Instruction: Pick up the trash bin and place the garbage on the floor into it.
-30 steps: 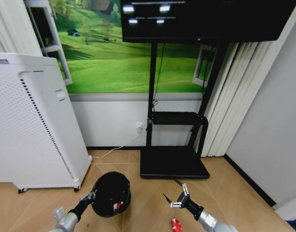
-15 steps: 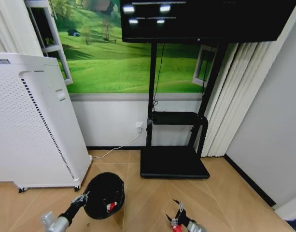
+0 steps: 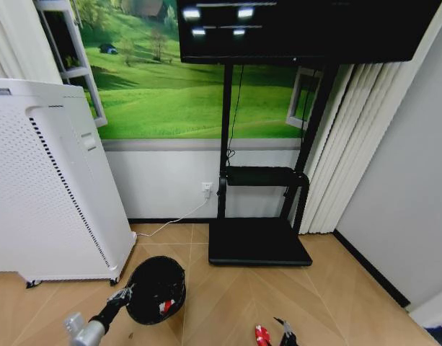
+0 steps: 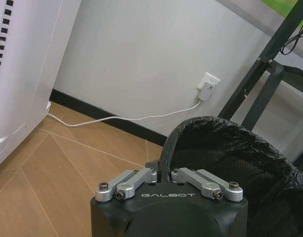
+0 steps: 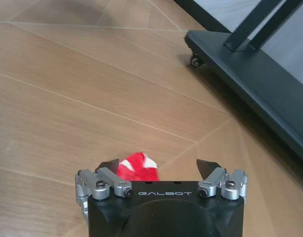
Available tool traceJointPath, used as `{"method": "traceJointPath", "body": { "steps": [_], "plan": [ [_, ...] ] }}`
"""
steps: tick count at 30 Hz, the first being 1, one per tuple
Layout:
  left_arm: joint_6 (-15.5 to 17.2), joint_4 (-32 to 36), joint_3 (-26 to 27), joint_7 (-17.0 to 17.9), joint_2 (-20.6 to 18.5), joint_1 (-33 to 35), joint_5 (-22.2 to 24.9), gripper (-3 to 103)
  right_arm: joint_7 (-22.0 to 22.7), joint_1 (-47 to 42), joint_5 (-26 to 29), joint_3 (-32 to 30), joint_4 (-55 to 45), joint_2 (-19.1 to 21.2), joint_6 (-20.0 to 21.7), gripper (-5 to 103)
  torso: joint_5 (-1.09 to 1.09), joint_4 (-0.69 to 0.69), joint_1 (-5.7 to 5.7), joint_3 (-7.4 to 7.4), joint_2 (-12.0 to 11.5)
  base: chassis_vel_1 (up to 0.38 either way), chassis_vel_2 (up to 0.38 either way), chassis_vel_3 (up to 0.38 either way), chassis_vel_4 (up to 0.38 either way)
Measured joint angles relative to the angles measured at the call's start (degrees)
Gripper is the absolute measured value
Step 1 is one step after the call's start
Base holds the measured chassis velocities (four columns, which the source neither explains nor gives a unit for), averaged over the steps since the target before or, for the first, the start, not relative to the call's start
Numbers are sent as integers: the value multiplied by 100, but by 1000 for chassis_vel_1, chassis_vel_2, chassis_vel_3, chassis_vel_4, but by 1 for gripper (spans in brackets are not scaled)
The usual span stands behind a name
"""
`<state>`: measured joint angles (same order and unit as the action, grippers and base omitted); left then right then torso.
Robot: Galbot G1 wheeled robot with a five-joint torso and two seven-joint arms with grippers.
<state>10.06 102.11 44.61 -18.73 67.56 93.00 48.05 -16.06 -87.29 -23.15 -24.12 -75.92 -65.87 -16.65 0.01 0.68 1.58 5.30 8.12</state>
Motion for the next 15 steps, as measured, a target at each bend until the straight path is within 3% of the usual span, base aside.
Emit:
{"method": "traceJointPath", "body": {
  "steps": [11, 12, 13, 15],
  "plan": [
    [-1, 47, 55, -5, -75, 58, 32, 7, -35, 310, -184, 297, 404, -266, 50, 79, -1, -1, 0, 0, 0, 0, 0, 0, 0],
    [-1, 69, 70, -6, -77, 75, 40, 7, -46, 363, -353, 292, 462, -296, 49, 69, -1, -1, 0, 0, 0, 0, 0, 0, 0],
    [-1, 69, 70, -6, -77, 75, 40, 7, -46, 363, -353, 292, 462, -296, 49, 69, -1, -1, 0, 0, 0, 0, 0, 0, 0],
    [-1, 95, 110, -25, -74, 106, 53, 7, -112, 395, -587, 222, 476, -281, 61, 58, -2, -1, 0, 0, 0, 0, 0, 0, 0]
  ]
}}
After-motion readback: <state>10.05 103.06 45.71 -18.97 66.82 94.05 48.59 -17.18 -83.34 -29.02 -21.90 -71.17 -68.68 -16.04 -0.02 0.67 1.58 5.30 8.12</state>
